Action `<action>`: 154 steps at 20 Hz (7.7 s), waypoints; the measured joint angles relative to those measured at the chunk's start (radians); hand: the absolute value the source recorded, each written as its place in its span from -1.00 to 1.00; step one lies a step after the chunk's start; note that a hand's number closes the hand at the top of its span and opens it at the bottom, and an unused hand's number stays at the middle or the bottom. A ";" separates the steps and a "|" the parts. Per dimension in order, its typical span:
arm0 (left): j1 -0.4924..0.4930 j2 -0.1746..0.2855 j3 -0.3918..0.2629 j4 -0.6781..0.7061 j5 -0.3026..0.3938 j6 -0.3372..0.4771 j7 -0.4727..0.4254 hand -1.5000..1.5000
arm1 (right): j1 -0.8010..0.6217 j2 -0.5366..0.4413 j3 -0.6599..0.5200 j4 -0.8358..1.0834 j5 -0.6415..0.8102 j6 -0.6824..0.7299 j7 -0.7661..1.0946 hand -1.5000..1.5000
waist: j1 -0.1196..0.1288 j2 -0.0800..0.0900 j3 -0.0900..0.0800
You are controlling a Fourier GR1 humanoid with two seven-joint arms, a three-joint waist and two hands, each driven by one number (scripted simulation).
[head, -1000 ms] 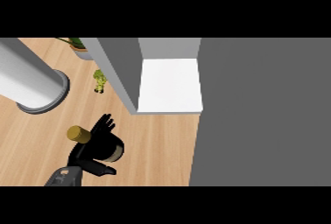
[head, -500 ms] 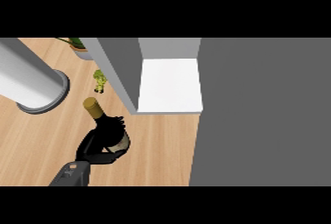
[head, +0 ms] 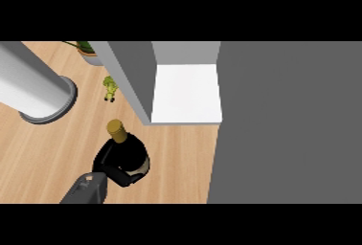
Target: Pick up the wine, place it into the cabinet and close the cabinet
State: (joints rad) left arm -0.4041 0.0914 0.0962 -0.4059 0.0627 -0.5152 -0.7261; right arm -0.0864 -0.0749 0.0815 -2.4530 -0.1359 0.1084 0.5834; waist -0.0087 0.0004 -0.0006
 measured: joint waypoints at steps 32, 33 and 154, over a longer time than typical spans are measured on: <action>0.334 -0.090 -0.231 -0.761 0.409 0.419 0.230 1.00 | 0.001 0.023 -0.017 0.018 -0.009 0.021 -0.011 -1.00 | 0.010 -0.003 0.001; 0.346 -0.090 -0.258 -0.790 0.414 0.443 0.243 1.00 | -0.023 0.018 -0.033 0.022 -0.014 0.013 0.003 -1.00 | 0.010 -0.003 0.001; -0.641 -0.091 -0.906 0.057 1.460 1.026 -0.082 -1.00 | -0.017 0.032 -0.018 0.170 -0.104 0.131 -0.169 -1.00 | -0.113 0.030 0.000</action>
State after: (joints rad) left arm -1.0452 0.0002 -0.8099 -0.3494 1.5230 0.5107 -0.8079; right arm -0.1034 -0.0431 0.0638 -2.2831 -0.2401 0.2389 0.4143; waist -0.1219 0.0308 -0.0006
